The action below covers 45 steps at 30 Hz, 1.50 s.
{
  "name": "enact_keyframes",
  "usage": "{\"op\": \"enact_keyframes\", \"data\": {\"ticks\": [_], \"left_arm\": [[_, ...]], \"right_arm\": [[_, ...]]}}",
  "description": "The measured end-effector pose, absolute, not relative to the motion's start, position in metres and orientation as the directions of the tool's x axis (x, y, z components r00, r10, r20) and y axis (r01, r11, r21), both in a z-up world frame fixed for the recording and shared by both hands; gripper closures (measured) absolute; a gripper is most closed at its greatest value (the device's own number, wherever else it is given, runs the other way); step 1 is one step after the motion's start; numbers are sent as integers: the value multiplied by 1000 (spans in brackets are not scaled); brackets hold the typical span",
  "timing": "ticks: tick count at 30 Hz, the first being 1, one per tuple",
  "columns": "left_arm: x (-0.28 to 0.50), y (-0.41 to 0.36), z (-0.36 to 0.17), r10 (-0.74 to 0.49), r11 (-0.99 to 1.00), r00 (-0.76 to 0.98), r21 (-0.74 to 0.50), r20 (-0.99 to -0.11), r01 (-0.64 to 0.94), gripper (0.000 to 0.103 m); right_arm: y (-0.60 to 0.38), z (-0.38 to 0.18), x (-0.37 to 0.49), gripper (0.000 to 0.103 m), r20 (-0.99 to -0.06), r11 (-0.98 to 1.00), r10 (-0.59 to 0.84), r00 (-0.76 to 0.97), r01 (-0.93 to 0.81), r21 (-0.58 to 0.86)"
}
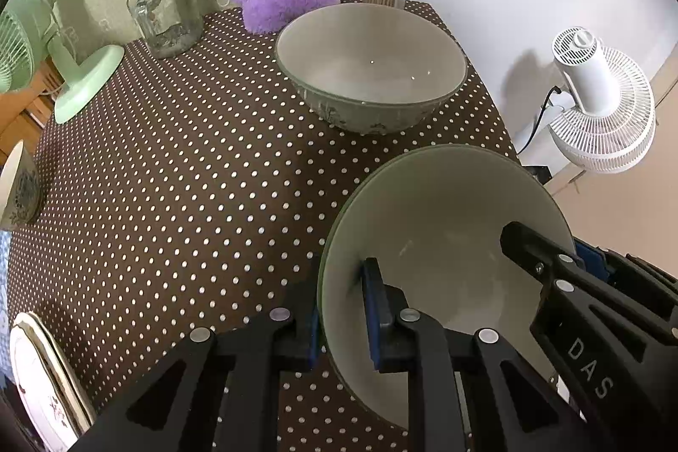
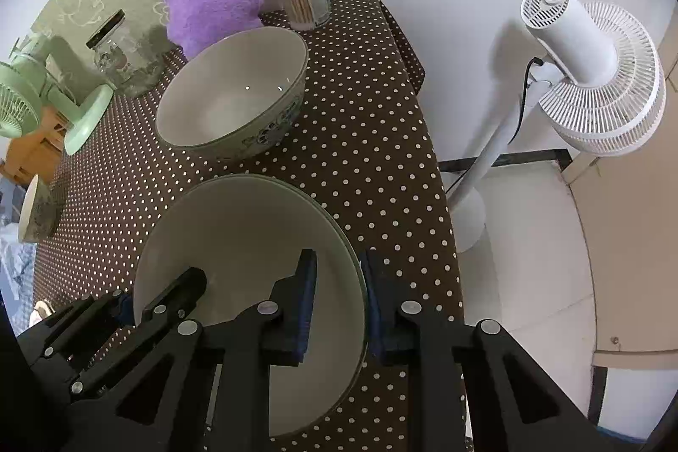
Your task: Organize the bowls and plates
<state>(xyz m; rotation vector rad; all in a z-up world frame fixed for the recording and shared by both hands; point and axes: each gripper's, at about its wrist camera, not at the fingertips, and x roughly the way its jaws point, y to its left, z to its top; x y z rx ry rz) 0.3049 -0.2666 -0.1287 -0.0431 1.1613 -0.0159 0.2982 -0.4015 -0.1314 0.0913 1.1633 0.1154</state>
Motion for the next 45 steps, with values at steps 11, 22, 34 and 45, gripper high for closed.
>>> {"op": "enact_keyframes", "data": {"ticks": [11, 22, 34, 45], "left_arm": [[269, -243, -108, -43, 999, 421, -39, -906, 18, 88], [222, -197, -90, -53, 998, 447, -39, -893, 40, 88], [171, -149, -103, -66, 998, 417, -56, -906, 36, 88], [147, -124, -124, -70, 997, 381, -58, -922, 42, 87]], "right_arm": [[-378, -108, 261, 78, -904, 992, 124, 409, -40, 118], [-333, -85, 210, 78, -893, 993, 117, 434, -32, 115], [-284, -93, 154, 78, -907, 993, 119, 405, -24, 119], [-258, -112, 130, 78, -923, 992, 120, 365, -5, 127]]}}
